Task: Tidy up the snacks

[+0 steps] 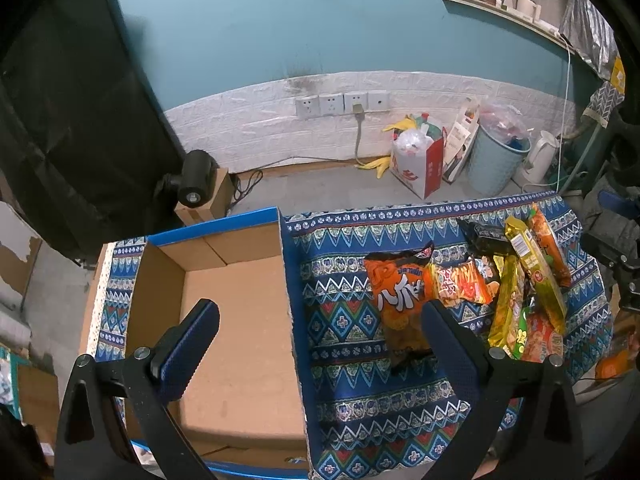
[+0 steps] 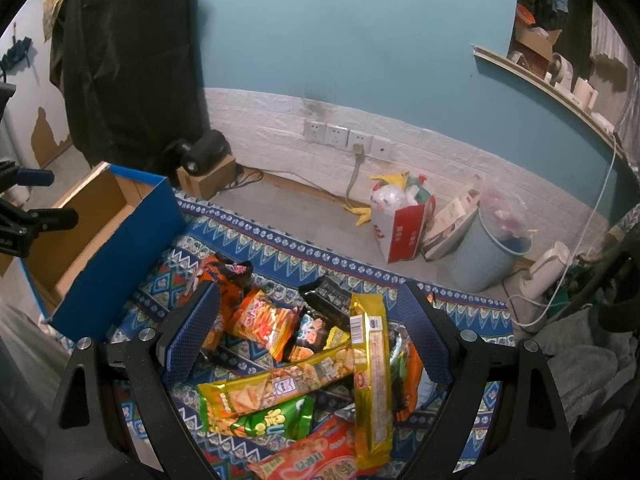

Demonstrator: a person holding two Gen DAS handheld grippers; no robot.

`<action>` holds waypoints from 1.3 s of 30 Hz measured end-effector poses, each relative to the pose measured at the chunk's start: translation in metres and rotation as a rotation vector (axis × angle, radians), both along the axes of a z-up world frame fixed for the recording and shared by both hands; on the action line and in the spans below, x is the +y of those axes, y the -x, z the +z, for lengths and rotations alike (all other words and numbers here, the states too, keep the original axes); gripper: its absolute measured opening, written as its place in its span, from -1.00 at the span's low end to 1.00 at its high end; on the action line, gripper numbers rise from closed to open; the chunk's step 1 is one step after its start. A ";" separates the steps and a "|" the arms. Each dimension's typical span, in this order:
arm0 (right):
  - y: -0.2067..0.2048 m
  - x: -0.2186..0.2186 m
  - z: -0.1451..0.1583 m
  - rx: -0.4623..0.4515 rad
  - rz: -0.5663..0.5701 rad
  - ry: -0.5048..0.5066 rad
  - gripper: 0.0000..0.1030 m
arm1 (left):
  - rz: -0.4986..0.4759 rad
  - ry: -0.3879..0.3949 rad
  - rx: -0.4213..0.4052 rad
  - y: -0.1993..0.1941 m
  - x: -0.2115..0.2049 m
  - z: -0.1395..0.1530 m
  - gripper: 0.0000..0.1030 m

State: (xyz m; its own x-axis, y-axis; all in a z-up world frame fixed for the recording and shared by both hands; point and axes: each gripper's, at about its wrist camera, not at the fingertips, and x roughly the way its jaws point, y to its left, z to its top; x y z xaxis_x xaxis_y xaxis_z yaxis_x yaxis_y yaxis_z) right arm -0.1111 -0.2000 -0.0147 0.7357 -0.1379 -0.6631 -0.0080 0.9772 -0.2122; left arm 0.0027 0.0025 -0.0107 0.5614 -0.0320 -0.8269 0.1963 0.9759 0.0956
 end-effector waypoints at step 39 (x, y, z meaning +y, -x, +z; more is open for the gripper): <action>-0.004 -0.003 0.000 0.035 -0.009 0.003 0.71 | -0.007 0.027 0.016 0.002 -0.007 -0.001 0.98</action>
